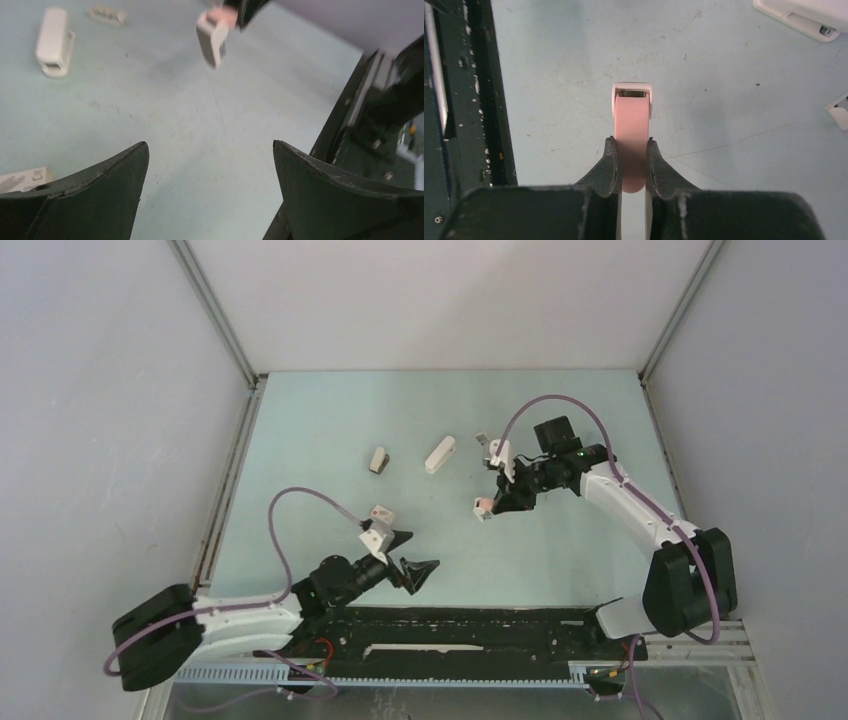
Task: Unload the staples from the stapler
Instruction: Pick up the stapler from the center of the board, then unload the staple at the center of the board.
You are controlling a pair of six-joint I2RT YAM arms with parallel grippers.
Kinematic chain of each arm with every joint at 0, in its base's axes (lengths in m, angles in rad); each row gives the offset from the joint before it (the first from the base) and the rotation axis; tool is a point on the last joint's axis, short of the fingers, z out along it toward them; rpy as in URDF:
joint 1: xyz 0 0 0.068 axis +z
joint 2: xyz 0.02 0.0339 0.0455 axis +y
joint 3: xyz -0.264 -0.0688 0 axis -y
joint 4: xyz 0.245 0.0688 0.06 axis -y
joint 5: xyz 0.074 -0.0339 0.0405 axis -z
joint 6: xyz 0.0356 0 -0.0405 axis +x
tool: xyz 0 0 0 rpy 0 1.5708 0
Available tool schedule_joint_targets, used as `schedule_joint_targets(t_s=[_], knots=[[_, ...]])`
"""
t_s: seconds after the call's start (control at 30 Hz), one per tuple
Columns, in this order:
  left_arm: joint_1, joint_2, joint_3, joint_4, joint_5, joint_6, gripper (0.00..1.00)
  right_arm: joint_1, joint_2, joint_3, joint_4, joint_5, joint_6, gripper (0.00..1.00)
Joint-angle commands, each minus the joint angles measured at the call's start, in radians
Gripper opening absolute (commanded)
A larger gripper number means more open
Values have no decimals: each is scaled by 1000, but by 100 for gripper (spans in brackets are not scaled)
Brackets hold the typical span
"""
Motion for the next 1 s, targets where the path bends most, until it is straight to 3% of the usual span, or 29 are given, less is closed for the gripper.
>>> schedule_joint_targets(t_s=[0.0,0.13,0.5,0.77,0.97], knots=[[60,218,62,274,207,82,100,-36,-52,-11,-19,-163,-43,0],[120,433,35,601,383,133,100,-53,-85,-31,-50,-246,-123,0],[138,717,223,608,479,236,97,-44,-92,-56,-111,-348,-248,0],[164,832,332,609,598,174,85,-9,-85,-57,-121,-350,-268,0],[176,891,386,609,661,116,67,-6,-80,-57,-123,-350,-267,0]])
